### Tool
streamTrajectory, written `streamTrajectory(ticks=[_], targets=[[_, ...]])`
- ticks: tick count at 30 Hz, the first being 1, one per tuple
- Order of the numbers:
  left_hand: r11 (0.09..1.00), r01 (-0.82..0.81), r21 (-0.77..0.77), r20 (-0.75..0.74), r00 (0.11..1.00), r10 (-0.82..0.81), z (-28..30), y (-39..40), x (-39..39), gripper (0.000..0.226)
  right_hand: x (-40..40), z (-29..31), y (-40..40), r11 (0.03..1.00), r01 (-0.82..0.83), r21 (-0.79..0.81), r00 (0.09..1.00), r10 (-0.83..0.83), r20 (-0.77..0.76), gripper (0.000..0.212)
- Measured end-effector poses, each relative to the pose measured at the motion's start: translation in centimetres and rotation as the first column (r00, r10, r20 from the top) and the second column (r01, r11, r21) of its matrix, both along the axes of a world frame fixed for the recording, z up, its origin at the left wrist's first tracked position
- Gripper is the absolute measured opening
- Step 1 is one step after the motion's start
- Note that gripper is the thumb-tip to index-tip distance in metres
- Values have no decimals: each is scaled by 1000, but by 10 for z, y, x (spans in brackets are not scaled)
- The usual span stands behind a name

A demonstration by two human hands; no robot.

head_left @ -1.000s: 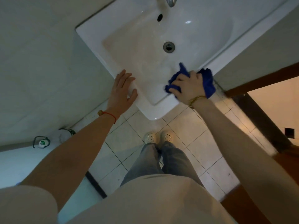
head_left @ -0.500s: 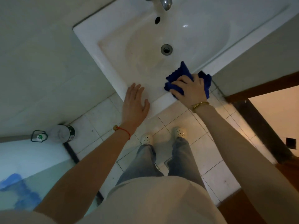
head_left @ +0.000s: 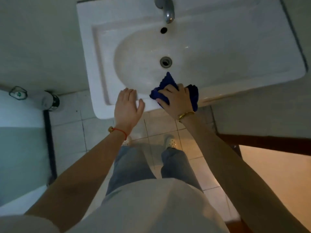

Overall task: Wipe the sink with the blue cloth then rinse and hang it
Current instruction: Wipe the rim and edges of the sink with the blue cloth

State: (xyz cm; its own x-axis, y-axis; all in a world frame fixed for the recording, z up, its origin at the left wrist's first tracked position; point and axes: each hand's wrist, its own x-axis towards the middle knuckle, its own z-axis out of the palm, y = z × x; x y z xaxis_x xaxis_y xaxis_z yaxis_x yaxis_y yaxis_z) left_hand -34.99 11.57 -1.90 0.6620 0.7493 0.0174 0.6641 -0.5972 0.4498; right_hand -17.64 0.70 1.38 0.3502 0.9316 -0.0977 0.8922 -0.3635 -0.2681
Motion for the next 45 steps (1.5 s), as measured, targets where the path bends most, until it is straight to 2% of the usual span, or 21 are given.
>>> streamTrajectory(ticks=[2, 5, 7, 10, 14, 17, 19, 21, 24, 27, 30, 33, 35, 37, 40, 42, 45], targets=[[999, -26, 31, -17, 1000, 26, 0, -1, 1, 40, 35, -2, -18, 1000, -23, -5, 1000, 23, 17, 39], [997, -34, 71, -25, 999, 36, -2, -2, 3, 38, 106, -5, -55, 995, 97, -18, 990, -95, 103, 47], [995, -42, 87, -17, 999, 44, -2, -2, 4, 37, 132, -3, -70, 986, 163, -40, 982, -157, 108, 46], [993, -42, 111, -13, 999, 44, -1, -3, 5, 34, 115, -1, -51, 990, 133, -47, 987, -127, 102, 48], [996, -54, 77, -26, 998, 56, 0, -4, 7, 36, 50, -6, 0, 992, -114, -54, 993, 114, 6, 40], [996, -63, 61, -18, 998, 64, 2, -4, 7, 38, 62, -7, -2, 982, -186, -24, 982, 184, -50, 40], [997, -55, 59, 7, 998, 55, 3, -4, 8, 37, 104, -11, -27, 987, -153, -45, 988, 153, 6, 48], [997, -51, 54, 5, 999, 51, 4, -4, 10, 36, 148, -12, -56, 997, -10, -78, 998, 15, 63, 54], [997, -48, 60, -3, 999, 48, 3, -3, 9, 36, 161, -2, -69, 990, 122, -75, 988, -114, 106, 52], [997, -49, 59, -13, 999, 49, 1, -3, 8, 36, 116, 6, -32, 995, 0, -104, 994, 12, 107, 42], [997, -68, 30, -33, 997, 69, 4, -3, 8, 38, 54, 3, 14, 973, -193, -127, 981, 195, 0, 36], [998, -68, 4, -44, 997, 68, 6, -3, 8, 42, 41, 0, 27, 956, -267, -124, 961, 255, -104, 37], [998, -60, 0, -38, 997, 60, 6, -3, 8, 43, 73, -2, 11, 963, -252, -100, 966, 243, -93, 34], [998, -64, -12, -44, 997, 63, 7, -3, 9, 44, 117, -2, -17, 977, -195, -92, 981, 195, -9, 35], [998, -61, -11, -47, 997, 60, 7, -2, 9, 45, 164, -3, -49, 992, -60, -108, 997, 65, 50, 47], [998, -58, -8, -48, 997, 57, 8, -2, 9, 46, 168, -7, -48, 992, -12, -128, 998, 19, 53, 53], [997, -75, -24, -51, 996, 73, 10, -2, 11, 47, 139, -9, -22, 983, -90, -157, 996, 91, -6, 39]])
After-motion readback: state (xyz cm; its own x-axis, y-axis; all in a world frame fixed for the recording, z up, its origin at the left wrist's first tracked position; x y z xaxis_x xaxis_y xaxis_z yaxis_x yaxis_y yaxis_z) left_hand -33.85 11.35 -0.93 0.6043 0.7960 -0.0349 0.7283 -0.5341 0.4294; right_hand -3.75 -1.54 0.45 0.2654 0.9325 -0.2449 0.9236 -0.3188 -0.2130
